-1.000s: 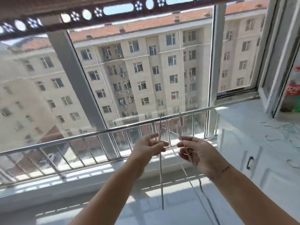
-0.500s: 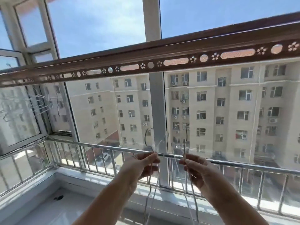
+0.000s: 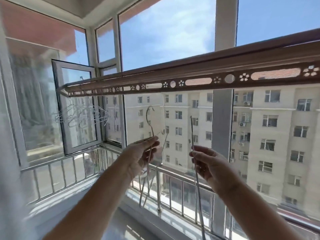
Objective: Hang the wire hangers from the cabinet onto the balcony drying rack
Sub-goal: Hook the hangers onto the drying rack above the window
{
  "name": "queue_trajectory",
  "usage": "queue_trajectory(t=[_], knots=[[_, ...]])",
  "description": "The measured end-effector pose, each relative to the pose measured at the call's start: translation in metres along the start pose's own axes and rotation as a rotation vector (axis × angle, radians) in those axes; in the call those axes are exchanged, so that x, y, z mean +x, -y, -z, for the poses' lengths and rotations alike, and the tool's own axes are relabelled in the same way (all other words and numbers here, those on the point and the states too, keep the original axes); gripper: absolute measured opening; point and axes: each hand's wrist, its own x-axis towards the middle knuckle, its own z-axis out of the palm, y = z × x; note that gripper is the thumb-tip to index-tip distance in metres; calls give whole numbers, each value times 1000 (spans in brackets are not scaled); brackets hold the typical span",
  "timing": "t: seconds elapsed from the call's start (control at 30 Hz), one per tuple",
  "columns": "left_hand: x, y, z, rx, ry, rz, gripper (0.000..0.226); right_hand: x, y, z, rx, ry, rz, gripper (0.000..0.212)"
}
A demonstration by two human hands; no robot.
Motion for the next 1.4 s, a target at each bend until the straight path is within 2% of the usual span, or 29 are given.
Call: queue_trajectory(t=[0.13, 0.3, 0.47, 0.57, 0.73, 1.1, 1.4], knots=[[35, -25, 45, 11, -15, 15, 45, 49, -21, -43, -7, 21, 15, 27], [91, -60, 96, 14, 9, 53, 17, 111, -45, -101, 34, 21, 46, 23], [149, -90, 125, -18, -9, 64, 27, 169, -56, -150, 83, -4, 84, 17], [182, -99, 132, -74, -10, 72, 17, 197, -56, -170, 97, -18, 125, 16], [225, -101, 128, -205, 8, 102, 8, 235, -53, -184, 25, -27, 177, 17], [300, -116, 133, -272, 20, 11, 10, 319, -42, -191, -35, -22, 219, 12], [333, -120, 144, -260, 41, 50, 8, 353, -51, -197, -25, -89, 228, 14]])
